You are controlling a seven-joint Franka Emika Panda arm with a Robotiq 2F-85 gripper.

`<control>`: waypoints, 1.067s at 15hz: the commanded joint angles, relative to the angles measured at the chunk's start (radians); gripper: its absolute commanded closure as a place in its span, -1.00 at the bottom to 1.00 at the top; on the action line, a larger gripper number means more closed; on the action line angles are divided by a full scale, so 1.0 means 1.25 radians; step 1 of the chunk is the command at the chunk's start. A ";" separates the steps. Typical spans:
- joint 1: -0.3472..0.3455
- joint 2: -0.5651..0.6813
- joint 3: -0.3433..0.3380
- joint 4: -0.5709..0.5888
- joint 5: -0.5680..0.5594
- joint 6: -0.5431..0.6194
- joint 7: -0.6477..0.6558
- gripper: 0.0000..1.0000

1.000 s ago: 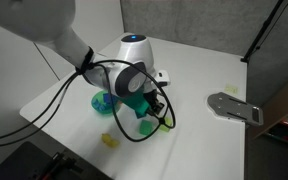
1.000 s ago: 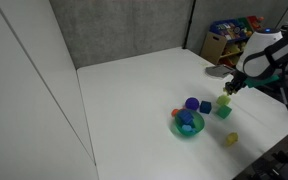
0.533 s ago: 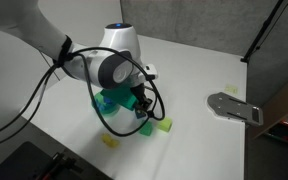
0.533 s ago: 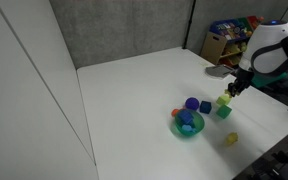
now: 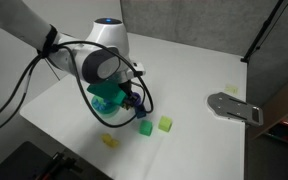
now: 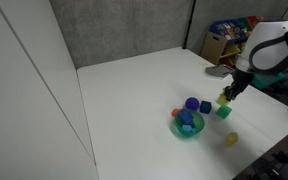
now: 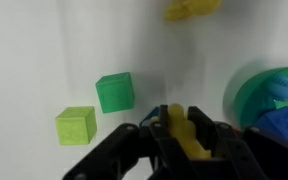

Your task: Pick up the yellow microbe toy and place it in the green bowl

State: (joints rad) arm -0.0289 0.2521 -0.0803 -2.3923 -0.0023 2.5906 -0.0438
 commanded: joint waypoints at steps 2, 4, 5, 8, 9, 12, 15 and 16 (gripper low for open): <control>-0.019 0.000 0.017 0.000 0.016 -0.005 -0.021 0.44; -0.026 0.000 0.018 0.000 0.017 -0.006 -0.028 0.44; -0.027 0.000 0.018 -0.001 0.018 -0.006 -0.029 0.44; -0.019 -0.002 0.016 -0.002 0.002 -0.005 -0.019 0.85; -0.008 -0.007 0.017 -0.004 -0.015 -0.005 -0.007 0.85; 0.021 -0.014 0.032 0.002 -0.045 -0.013 0.006 0.85; 0.057 -0.015 0.059 0.009 -0.054 -0.016 0.016 0.85; 0.068 -0.013 0.067 0.013 -0.055 -0.015 0.018 0.85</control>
State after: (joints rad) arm 0.0259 0.2523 -0.0214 -2.3860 -0.0400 2.5869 -0.0596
